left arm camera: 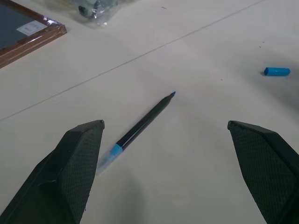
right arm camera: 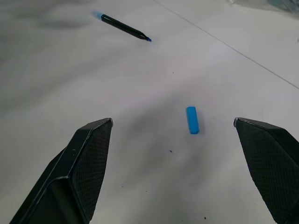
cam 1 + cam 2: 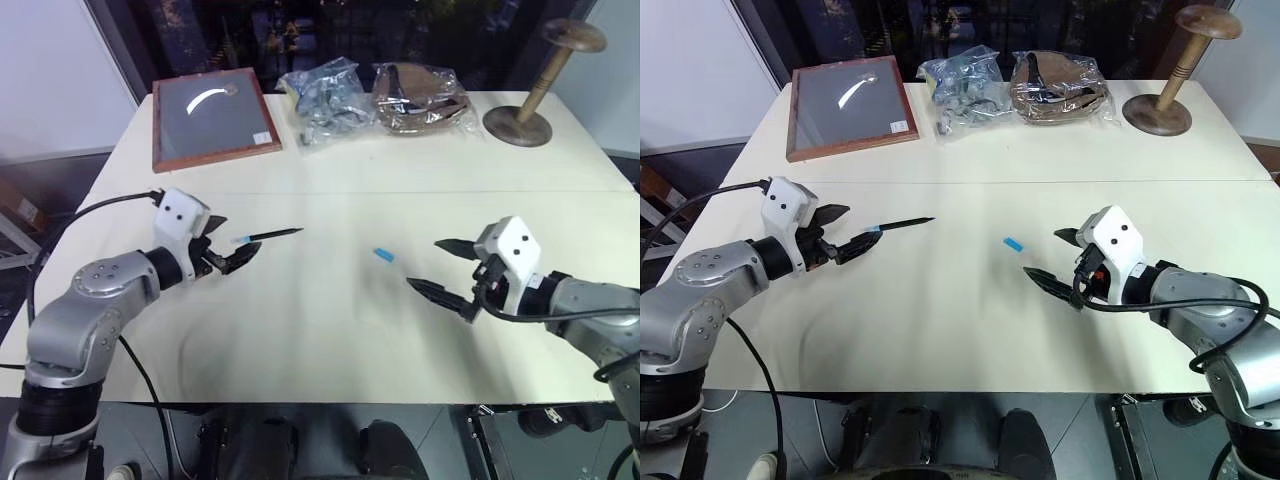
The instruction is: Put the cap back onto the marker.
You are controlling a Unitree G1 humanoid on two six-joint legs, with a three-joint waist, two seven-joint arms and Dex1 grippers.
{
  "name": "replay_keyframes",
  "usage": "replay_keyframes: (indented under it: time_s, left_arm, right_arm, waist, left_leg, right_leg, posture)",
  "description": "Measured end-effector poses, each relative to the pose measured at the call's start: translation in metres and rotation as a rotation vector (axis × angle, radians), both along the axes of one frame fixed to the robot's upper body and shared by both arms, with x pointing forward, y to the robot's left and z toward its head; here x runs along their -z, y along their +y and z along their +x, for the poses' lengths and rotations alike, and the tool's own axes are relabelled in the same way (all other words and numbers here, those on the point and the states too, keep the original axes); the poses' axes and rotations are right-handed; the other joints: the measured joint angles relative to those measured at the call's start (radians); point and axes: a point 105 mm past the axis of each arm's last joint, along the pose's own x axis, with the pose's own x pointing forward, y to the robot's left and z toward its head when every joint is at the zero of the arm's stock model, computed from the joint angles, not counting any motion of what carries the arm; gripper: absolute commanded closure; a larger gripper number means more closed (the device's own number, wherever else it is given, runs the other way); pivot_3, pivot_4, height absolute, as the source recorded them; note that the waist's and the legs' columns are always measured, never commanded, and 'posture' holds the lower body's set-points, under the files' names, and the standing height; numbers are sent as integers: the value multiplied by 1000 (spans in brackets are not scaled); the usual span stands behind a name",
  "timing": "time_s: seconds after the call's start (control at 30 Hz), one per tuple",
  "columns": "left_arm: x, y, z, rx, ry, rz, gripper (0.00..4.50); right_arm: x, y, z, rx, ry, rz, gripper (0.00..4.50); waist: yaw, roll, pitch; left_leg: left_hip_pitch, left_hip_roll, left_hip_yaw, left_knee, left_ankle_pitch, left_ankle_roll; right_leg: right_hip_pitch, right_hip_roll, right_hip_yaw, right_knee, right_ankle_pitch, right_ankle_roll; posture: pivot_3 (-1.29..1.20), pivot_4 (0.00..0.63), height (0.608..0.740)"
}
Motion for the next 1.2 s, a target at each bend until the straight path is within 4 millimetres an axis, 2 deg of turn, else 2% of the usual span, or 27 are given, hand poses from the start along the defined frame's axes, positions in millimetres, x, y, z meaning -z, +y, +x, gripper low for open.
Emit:
replay_keyframes:
  time_s: [0.87,1.0,1.2]
  left_arm:
    - [8,5,7,26,7,40,71]
    - [10,8,13,65,-14,135,71]
    - [10,9,27,158,-27,143,71]
  right_arm:
    - [4,3,-4,8,10,10,176]
    - [4,5,-5,6,12,11,176]
    - [8,8,-6,10,36,42,176]
  waist:
    - [0,0,0]
    - [-1,0,0]
    - [-1,0,0]
  left_leg:
    - [0,0,0,0,0,0]
    - [0,0,0,0,0,0]
    - [0,0,-1,0,0,0]
  right_leg:
    - [0,0,0,0,0,0]
    - [0,0,0,0,0,0]
    - [0,0,-1,1,0,0]
  posture:
    - [0,150,740]
    - [0,150,740]
    - [0,150,740]
